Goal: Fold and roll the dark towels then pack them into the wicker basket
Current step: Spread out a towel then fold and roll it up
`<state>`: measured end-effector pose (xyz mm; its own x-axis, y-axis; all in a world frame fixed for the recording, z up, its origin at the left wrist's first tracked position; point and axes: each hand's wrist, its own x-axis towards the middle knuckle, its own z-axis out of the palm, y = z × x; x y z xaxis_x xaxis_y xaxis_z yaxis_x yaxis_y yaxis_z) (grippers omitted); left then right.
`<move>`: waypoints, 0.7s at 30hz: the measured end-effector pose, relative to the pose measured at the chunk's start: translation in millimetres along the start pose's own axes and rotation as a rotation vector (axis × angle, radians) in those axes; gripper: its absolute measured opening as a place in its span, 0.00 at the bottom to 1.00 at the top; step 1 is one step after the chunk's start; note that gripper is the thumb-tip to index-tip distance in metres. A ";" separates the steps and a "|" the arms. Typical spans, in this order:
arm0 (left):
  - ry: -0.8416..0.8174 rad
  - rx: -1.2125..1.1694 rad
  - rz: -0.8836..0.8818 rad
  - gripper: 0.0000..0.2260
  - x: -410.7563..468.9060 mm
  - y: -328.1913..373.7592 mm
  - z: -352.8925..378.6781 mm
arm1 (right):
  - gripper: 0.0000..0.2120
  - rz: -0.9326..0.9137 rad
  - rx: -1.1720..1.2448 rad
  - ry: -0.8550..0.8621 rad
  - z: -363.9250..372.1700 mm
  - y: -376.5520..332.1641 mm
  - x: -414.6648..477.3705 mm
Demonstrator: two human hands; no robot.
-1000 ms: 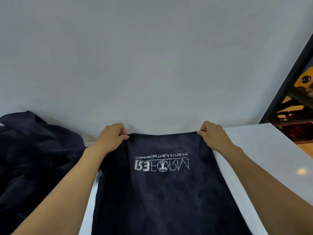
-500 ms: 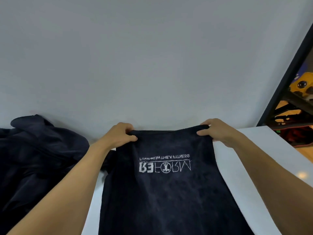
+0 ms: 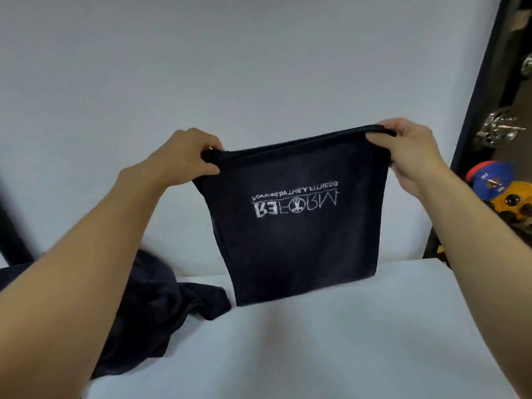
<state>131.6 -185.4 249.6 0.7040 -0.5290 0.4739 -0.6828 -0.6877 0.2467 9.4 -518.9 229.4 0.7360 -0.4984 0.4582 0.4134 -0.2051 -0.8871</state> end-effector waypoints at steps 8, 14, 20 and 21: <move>0.136 -0.094 -0.037 0.08 -59.4 26.6 -2.4 | 0.07 -0.003 -0.062 -0.093 -32.5 -13.5 -40.9; -0.394 -0.350 -0.155 0.11 -139.5 33.8 19.9 | 0.17 0.340 -0.193 -0.441 -83.6 20.3 -114.7; -0.944 -0.621 -0.317 0.13 -201.8 21.2 53.1 | 0.12 0.777 -0.393 -0.802 -100.3 46.4 -175.8; -0.952 -0.700 -0.357 0.14 -204.9 18.4 57.7 | 0.11 0.786 -0.400 -0.801 -100.0 48.2 -179.3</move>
<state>-14.0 -118.4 108.3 0.5340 -0.7190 -0.4447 -0.1743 -0.6084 0.7743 -156.3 -523.7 98.9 0.8968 0.0343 -0.4411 -0.3926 -0.3977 -0.8293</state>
